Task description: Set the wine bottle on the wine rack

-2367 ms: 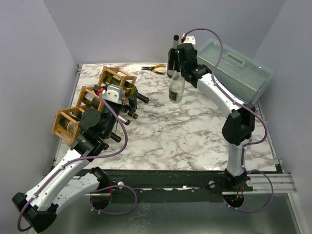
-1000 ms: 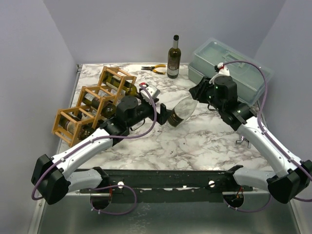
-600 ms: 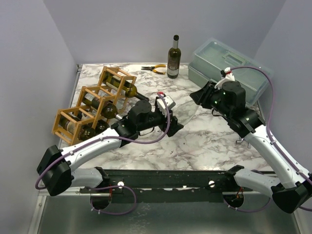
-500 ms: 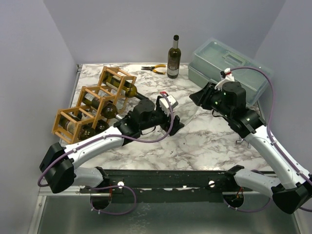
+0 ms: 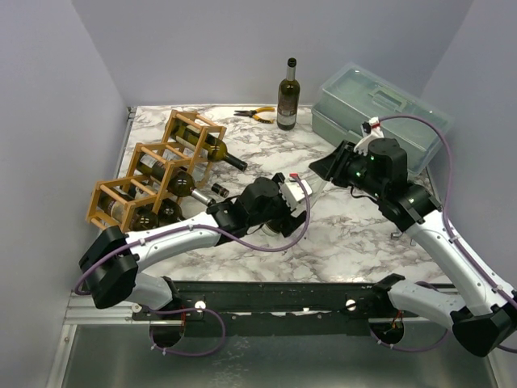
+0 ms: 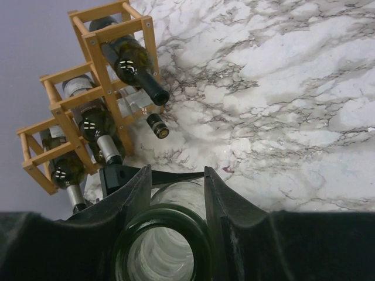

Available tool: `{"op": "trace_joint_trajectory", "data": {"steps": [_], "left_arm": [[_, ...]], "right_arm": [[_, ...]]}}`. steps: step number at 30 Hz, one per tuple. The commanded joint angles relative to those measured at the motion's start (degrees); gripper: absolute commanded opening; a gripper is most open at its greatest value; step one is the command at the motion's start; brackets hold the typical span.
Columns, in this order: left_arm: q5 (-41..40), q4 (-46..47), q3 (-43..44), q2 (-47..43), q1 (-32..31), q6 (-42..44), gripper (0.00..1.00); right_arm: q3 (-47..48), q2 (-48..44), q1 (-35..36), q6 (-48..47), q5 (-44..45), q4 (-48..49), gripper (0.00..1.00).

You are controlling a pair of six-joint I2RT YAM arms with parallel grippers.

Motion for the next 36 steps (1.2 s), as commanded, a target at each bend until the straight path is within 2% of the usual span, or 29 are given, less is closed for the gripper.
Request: {"op": "trace_joint_trajectory", "data": {"steps": [1,2,7,8,10,13,14,17,21,25,28,33,36], "left_arm": [[-7.4,-1.3,1.5,-0.5,-1.1,4.1,0.84],[-8.3,-1.4,1.6,-0.8,-1.0,4.6,0.74],[-14.3,-1.9,1.3,-2.7,-1.2,7.6,0.0],[-15.4,-1.9,1.1,-3.2,-1.2,8.2,0.0],[-15.5,-1.9,0.6,-4.0,-1.3,10.2,0.0],[-13.4,-4.8,1.0,-4.9,-1.7,12.5,0.0],[-12.3,-5.0,1.0,-5.3,-1.7,12.5,0.0],[-7.7,-6.8,1.7,-5.8,-1.8,11.2,0.0],[0.2,-11.9,4.9,-4.7,-1.6,8.8,0.0],[5.5,-14.7,6.8,-4.5,-1.6,7.5,0.0],[7.5,-15.8,7.6,-4.6,-1.4,6.9,0.0],[8.7,-17.1,8.5,-4.4,-1.4,6.5,0.0],[9.2,-18.2,9.3,-4.0,-1.3,6.3,0.0]], "right_arm": [[3.4,-4.5,-0.1,5.9,-4.4,6.5,0.0],[3.5,-4.8,-0.1,5.6,-4.2,6.1,0.0],[2.5,-7.1,-0.1,1.8,-2.1,2.9,0.01],[1.6,-7.7,-0.1,0.2,-2.2,3.0,0.06],[0.3,-8.0,-0.1,-3.9,-2.9,2.3,0.35],[0.4,-6.8,-0.1,-12.9,-3.4,-0.9,0.67],[0.7,-6.4,-0.1,-15.4,-2.9,-2.2,0.76],[2.7,-5.5,-0.1,-23.3,-1.5,-5.5,0.9],[2.8,-8.5,-0.1,-35.0,-1.7,-6.7,0.99],[-3.2,-16.2,-0.1,-52.1,-3.6,-4.9,1.0],[-7.3,-22.7,-0.1,-68.7,-9.3,-7.5,1.0],[-12.8,-32.6,-0.1,-88.1,-14.1,-10.3,1.0],[-14.1,-34.2,-0.1,-102.3,-17.9,-17.2,1.0]]}}
